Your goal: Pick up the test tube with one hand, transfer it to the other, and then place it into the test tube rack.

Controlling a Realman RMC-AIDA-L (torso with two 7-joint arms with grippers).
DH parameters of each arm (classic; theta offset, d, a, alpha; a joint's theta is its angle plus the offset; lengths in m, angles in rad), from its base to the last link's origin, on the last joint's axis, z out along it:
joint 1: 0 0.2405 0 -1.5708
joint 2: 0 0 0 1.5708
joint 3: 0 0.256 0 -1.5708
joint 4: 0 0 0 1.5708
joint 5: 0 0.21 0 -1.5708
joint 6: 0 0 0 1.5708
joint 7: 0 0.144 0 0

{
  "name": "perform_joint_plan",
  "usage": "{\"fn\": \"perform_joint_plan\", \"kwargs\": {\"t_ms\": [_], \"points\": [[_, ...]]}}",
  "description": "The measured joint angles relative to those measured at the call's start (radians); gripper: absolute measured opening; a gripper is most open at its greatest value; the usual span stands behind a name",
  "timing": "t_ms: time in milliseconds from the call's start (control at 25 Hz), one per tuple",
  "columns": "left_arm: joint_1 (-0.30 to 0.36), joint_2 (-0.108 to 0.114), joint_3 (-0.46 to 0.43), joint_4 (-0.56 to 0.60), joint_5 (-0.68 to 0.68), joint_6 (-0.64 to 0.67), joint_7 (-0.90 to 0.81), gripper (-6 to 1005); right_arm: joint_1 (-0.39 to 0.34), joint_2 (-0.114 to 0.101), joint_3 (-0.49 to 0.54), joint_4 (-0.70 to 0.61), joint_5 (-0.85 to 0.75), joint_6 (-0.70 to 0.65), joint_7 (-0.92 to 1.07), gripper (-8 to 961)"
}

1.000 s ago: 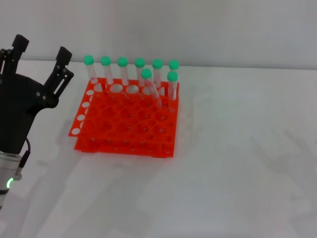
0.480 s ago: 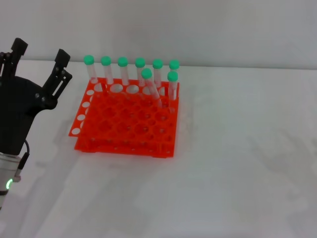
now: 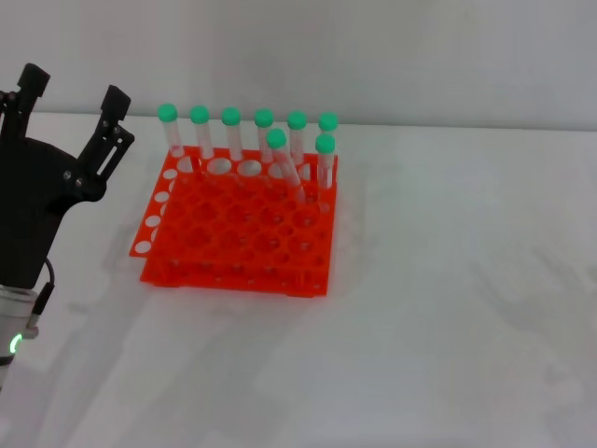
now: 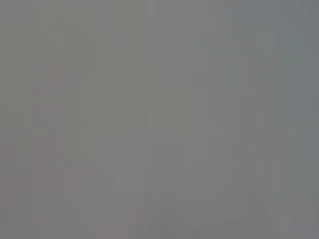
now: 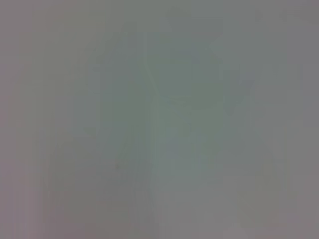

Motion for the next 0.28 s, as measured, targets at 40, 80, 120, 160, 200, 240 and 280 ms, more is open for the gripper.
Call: {"fn": "perform_joint_plan", "kwargs": {"t_ms": [40,80,120,160,200,240,280], "points": [[0.001,0.0,0.0,0.0,0.0,0.001,0.0,893,0.0,0.0,0.0,0.001,0.0,-0.001,-0.004,857],[0.003,-0.001,0.0,0.0,0.0,0.001,-0.001,893,0.0,0.0,0.0,0.0,0.0,-0.001,-0.005,857],[0.005,-0.001,0.0,0.0,0.0,0.001,-0.001,893,0.0,0.0,0.001,-0.001,0.0,0.001,-0.005,857],[0.007,-0.002,0.0,0.0,0.0,0.001,-0.003,893,0.0,0.0,0.001,-0.003,0.0,0.003,-0.004,857],[0.007,-0.002,0.0,0.001,0.0,0.002,-0.004,893,-0.001,0.0,0.003,-0.004,0.001,0.007,-0.003,857],[0.008,-0.003,0.0,0.001,0.0,0.002,-0.005,893,-0.001,-0.001,0.004,-0.005,0.002,0.009,-0.002,857],[0.008,-0.003,0.0,0.002,0.0,0.002,-0.005,893,-0.002,-0.001,0.004,-0.004,0.002,0.009,-0.002,857]]}}
